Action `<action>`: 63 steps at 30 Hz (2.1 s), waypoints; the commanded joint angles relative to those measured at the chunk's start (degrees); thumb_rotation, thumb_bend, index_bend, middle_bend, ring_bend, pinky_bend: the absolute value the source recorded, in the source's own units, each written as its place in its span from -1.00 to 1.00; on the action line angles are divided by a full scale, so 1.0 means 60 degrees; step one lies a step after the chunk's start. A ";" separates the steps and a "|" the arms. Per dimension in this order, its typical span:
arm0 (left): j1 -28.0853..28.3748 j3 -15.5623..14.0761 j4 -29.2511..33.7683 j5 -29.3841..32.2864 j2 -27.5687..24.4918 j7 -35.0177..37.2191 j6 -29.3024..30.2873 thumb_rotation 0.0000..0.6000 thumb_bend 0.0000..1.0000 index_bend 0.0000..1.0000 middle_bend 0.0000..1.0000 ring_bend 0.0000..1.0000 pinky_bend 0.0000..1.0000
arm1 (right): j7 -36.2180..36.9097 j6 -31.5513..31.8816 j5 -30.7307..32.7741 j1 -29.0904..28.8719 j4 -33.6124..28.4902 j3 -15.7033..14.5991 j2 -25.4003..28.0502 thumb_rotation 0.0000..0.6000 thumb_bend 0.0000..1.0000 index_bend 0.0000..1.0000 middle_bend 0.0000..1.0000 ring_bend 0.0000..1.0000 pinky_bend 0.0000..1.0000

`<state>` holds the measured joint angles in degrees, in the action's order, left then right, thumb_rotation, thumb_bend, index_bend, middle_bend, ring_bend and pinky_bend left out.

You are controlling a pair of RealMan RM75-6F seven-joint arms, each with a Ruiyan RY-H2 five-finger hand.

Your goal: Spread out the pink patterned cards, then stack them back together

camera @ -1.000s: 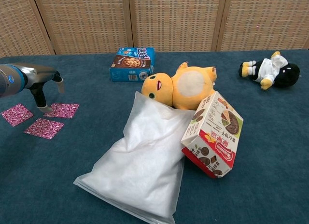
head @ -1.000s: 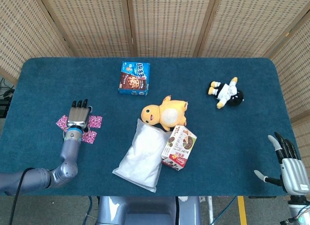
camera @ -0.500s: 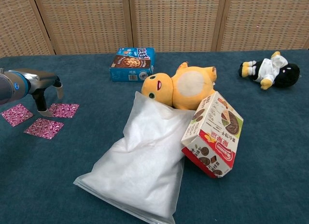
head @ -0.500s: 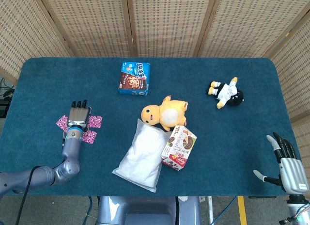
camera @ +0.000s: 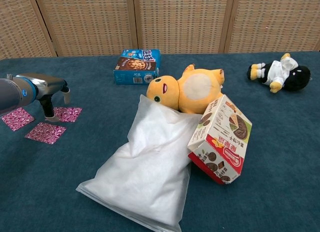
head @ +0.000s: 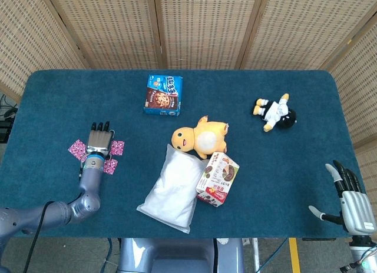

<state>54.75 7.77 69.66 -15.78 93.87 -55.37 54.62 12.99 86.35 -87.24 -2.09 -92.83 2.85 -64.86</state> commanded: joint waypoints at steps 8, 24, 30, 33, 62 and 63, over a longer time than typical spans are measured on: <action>0.0078 -0.0016 -0.0112 0.0025 0.0063 -0.0191 -0.0142 1.00 -0.46 -0.42 -1.00 -1.00 -1.00 | -0.0064 -0.0044 0.0034 -0.0014 -0.0032 0.0010 -0.0010 1.00 -0.79 -0.91 -1.00 -1.00 -1.00; 0.0069 -0.0100 -0.0296 0.0004 0.0203 -0.0325 -0.0195 1.00 -0.46 -0.42 -1.00 -1.00 -1.00 | -0.0028 -0.0068 0.0046 -0.0018 -0.0060 0.0019 0.0005 1.00 -0.79 -0.91 -1.00 -1.00 -1.00; 0.0061 -0.0102 -0.0389 -0.0010 0.0294 -0.0343 -0.0219 1.00 -0.46 -0.42 -1.00 -1.00 -1.00 | -0.0019 -0.0084 0.0057 -0.0019 -0.0068 0.0019 0.0008 1.00 -0.79 -0.91 -1.00 -1.00 -1.00; 0.0059 -0.0099 -0.0448 0.0011 0.0341 -0.0362 -0.0251 1.00 -0.45 -0.42 -1.00 -1.00 -1.00 | -0.0019 -0.0101 0.0060 -0.0023 -0.0068 0.0015 0.0006 1.00 -0.79 -0.91 -1.00 -1.00 -1.00; -0.0076 -0.0152 -0.0562 0.0073 0.0458 -0.0453 -0.0338 1.00 -0.40 -0.04 -1.00 -1.00 -1.00 | 0.0017 -0.0155 0.0085 -0.0034 -0.0096 0.0015 0.0021 1.00 -0.79 -0.91 -1.00 -1.00 -1.00; -0.0082 -0.0159 -0.0571 0.0062 0.0465 -0.0451 -0.0342 1.00 -0.40 -0.02 -1.00 -1.00 -1.00 | 0.0017 -0.0161 0.0089 -0.0034 -0.0098 0.0014 0.0022 1.00 -0.79 -0.91 -1.00 -1.00 -1.00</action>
<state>54.28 6.83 66.25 -15.40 96.65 -58.07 52.58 13.09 85.38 -86.71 -2.30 -93.42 2.94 -64.73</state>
